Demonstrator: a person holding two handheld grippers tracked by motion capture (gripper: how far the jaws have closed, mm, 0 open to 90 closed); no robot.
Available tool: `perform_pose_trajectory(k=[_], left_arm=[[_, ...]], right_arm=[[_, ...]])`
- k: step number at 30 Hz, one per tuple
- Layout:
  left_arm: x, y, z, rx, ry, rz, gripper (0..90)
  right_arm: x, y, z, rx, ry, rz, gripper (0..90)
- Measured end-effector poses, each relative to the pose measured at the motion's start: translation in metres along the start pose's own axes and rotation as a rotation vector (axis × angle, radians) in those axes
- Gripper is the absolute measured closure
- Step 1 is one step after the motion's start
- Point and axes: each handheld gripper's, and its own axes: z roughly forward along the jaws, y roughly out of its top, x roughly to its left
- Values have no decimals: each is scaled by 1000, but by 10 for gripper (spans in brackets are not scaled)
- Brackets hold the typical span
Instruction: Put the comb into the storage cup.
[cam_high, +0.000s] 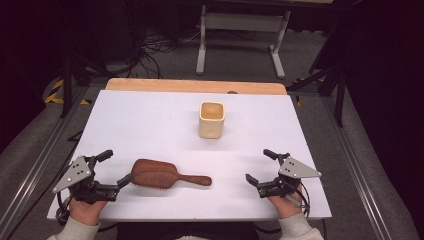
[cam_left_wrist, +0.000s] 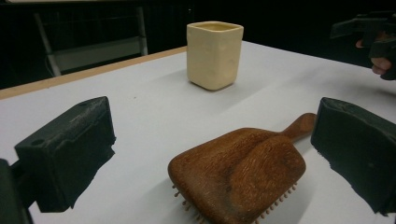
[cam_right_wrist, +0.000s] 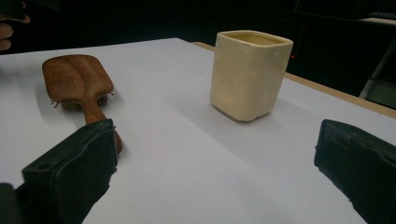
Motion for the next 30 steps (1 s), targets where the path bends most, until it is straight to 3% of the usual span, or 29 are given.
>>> perform_pose_trajectory(k=[10,14,17,20,23,30], left_arm=[[0,3,-1,24,-4,-3,3],[1,4,-1,15,-27,-6,2],[4,4,-1,-11,-61,-45,1],[6,3,-2,-37,-61,-44,1],[6,6,-3,9,-48,-28,1],[4,9,-4,37,-41,-2,5]], right_arm=[[1,2,0,-3,11,16,0],[1,3,1,4,15,9,0],[2,3,2,12,26,10,0],[2,5,4,14,36,5,0],[2,8,8,12,56,7,0],[8,23,23,39,104,16,0]])
